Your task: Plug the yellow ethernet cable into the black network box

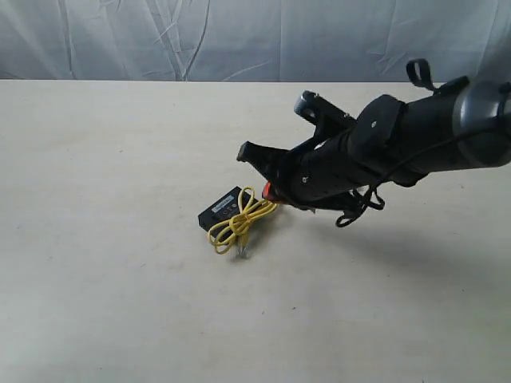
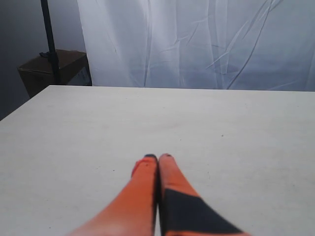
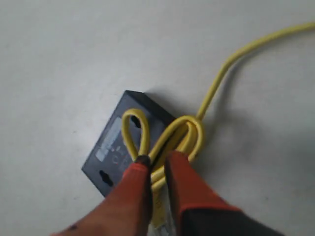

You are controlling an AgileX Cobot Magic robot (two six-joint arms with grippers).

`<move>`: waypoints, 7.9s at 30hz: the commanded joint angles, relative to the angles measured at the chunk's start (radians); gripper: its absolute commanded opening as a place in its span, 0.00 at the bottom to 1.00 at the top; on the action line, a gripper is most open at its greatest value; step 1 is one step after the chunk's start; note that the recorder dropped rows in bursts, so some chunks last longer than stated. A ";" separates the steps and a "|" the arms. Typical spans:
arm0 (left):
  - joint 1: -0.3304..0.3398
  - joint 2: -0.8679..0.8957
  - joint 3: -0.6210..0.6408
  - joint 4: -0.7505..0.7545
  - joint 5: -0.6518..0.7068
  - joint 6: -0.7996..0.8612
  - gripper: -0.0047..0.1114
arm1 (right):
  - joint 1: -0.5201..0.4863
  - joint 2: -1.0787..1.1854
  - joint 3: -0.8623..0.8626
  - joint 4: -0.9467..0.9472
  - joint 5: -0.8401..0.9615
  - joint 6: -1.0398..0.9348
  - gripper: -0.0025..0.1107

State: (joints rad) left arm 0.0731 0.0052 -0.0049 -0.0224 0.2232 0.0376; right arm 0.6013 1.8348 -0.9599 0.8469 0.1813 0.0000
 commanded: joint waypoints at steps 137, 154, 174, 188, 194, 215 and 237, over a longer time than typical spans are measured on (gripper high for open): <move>0.005 -0.005 0.005 0.002 -0.015 0.000 0.04 | -0.070 -0.070 -0.117 -0.967 0.550 -0.074 0.02; 0.005 -0.005 0.005 0.002 -0.015 0.000 0.04 | -0.070 -0.064 -0.002 -0.931 0.380 -0.304 0.02; 0.005 -0.005 0.005 0.017 -0.021 0.000 0.04 | -0.070 -0.060 -0.002 -0.864 0.390 -0.301 0.02; 0.005 -0.005 0.005 -0.033 -0.223 -0.001 0.04 | -0.070 -0.060 -0.002 -0.860 0.384 -0.296 0.02; 0.005 -0.005 0.005 -0.102 -0.332 -0.062 0.04 | -0.070 -0.060 -0.002 -0.860 0.382 -0.296 0.02; 0.005 0.972 -0.763 -0.140 0.360 0.220 0.04 | -0.070 -0.060 -0.002 -0.847 0.360 -0.322 0.02; -0.363 1.914 -1.241 -0.216 0.468 0.305 0.04 | 0.038 0.018 -0.031 -0.823 0.399 -0.375 0.02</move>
State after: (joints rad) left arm -0.2590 1.8781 -1.2065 -0.2235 0.6734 0.3432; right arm 0.6302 1.8456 -0.9704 0.0321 0.5541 -0.3634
